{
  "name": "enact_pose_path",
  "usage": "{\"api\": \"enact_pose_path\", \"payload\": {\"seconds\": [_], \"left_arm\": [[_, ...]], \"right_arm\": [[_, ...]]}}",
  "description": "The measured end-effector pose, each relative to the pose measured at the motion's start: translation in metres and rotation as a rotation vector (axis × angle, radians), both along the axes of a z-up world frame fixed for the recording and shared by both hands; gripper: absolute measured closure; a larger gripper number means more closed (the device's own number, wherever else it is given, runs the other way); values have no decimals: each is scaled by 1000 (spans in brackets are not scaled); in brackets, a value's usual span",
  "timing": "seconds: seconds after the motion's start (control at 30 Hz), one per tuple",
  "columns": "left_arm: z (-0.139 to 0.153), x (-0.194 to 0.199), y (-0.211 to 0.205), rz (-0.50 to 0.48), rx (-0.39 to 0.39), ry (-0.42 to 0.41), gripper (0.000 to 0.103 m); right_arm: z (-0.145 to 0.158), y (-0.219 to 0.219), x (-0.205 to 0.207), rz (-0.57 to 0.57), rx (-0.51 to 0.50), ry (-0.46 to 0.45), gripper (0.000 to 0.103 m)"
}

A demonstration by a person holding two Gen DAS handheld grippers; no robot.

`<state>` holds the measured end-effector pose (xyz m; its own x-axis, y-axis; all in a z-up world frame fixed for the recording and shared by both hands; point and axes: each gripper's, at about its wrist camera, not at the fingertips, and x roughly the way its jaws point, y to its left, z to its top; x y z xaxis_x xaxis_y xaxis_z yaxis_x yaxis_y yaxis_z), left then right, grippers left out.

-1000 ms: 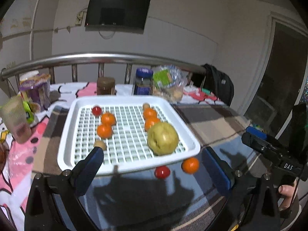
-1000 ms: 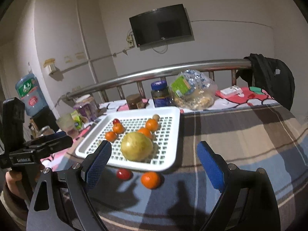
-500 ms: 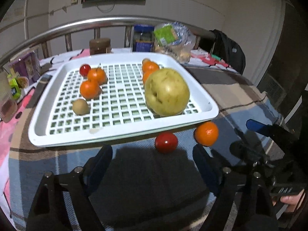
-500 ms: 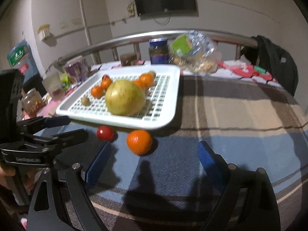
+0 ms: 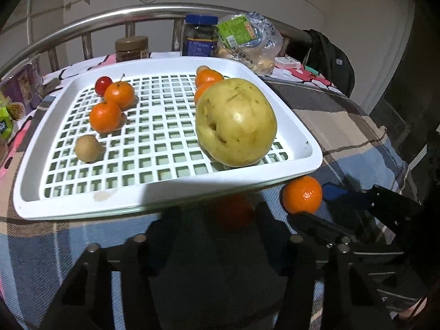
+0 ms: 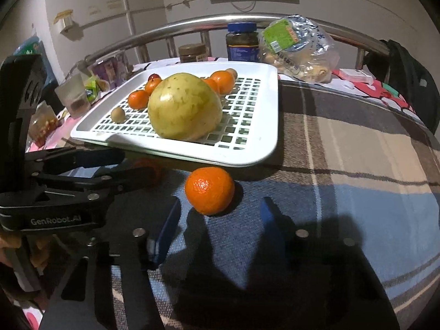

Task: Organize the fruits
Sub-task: 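Grasp a red cherry tomato with the left tool while the right tool grasps a tangerine, then carry the tomato and tangerine over the tray and open both tools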

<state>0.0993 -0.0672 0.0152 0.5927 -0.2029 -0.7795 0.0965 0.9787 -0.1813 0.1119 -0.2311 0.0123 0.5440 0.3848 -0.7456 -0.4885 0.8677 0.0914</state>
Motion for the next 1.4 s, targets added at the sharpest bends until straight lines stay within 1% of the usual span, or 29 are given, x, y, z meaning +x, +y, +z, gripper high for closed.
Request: {"api": "enact_pose_path", "payload": {"seconds": [0.03, 0.07, 0.1, 0.13, 0.17, 0.33, 0.57, 0.77, 0.9, 1.1, 1.23, 1.4], "left_arm": [[-2, 2, -1, -3, -3, 7, 51], [-4, 3, -1, -6, -6, 15, 57], [-4, 3, -2, -7, -6, 15, 59], [-4, 3, -2, -6, 2, 8, 66], [-5, 3, -2, -9, 1, 8, 70], [-5, -2, 4, -12, -22, 1, 70], [2, -26, 17, -33, -42, -8, 70], [20, -50, 36, -42, -71, -50, 70], [36, -61, 52, -30, -76, -92, 70], [70, -64, 84, 32, -88, -181, 70], [88, -54, 106, 82, -109, -220, 70], [98, -30, 128, 162, -131, -237, 70]], "right_arm": [[-1, 1, 2, 1, 3, 8, 53], [-2, 2, 3, 2, 6, 14, 57], [-3, 4, 5, 7, 14, 23, 59], [-3, 5, 6, 13, 22, 29, 64], [-3, 6, 7, 15, 27, 30, 65], [-1, 5, 4, 18, 48, 28, 66], [0, -2, -8, 19, 82, 40, 67], [6, -13, -22, 17, 121, 46, 67], [23, -21, -27, 10, 138, 18, 67], [59, -34, -26, -9, 157, -48, 67], [88, -41, -14, -35, 169, -96, 67], [109, -41, 11, -54, 204, -97, 67]]}}
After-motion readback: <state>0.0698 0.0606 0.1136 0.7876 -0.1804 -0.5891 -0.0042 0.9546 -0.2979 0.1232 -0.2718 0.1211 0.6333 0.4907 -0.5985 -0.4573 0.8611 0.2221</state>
